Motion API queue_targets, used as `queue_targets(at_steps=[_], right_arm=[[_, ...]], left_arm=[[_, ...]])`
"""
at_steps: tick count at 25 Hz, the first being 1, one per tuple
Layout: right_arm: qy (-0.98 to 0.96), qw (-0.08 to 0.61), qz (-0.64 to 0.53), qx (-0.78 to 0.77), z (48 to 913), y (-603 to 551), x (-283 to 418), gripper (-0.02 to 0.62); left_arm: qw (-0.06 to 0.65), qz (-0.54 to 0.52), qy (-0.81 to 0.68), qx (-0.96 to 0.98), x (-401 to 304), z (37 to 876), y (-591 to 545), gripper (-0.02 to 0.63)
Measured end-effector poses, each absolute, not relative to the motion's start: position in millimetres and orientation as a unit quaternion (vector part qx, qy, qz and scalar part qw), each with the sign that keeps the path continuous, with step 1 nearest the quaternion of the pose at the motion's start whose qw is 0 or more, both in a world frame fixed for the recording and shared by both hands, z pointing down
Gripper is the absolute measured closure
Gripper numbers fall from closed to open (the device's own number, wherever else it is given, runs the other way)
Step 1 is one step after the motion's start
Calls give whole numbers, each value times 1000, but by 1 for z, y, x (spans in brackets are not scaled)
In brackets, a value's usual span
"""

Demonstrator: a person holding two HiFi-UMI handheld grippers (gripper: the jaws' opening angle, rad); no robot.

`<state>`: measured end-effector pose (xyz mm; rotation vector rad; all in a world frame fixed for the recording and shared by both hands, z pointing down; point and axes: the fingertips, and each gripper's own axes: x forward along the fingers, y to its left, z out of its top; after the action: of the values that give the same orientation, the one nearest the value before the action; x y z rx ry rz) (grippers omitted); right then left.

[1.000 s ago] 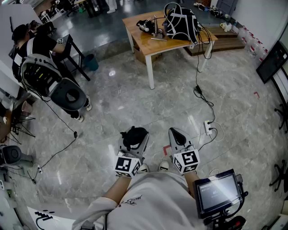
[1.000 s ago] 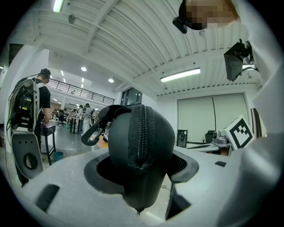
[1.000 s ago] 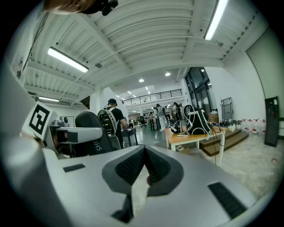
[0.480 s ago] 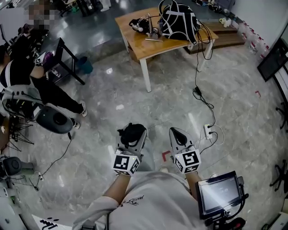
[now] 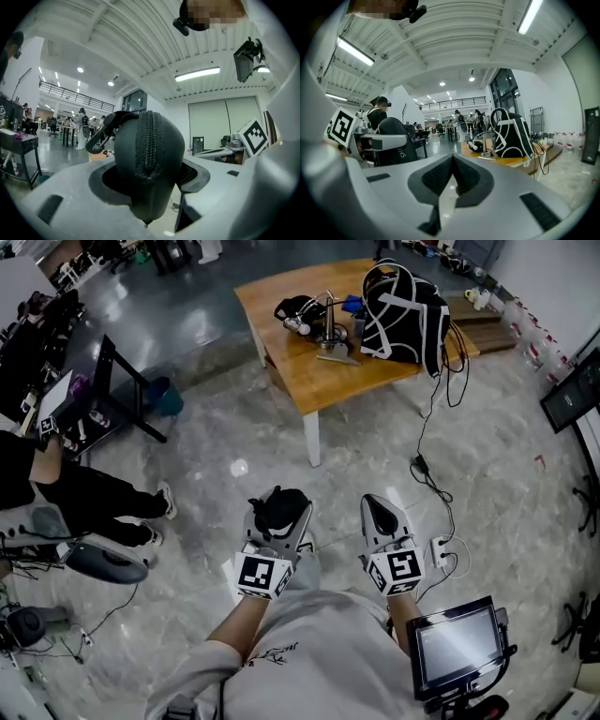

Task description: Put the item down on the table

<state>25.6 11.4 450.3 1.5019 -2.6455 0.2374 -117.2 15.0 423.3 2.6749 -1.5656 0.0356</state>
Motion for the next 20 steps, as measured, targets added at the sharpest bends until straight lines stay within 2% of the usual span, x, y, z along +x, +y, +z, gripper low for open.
queue_targets(at_steps=[6, 20], right_arm=[[-866, 45, 60, 494, 422, -72, -6, 592], [-880, 54, 68, 466, 425, -179, 3, 591]], left_arm=[[15, 15, -493, 870, -140, 401, -70, 336], [45, 19, -492, 869, -115, 426, -193, 337]])
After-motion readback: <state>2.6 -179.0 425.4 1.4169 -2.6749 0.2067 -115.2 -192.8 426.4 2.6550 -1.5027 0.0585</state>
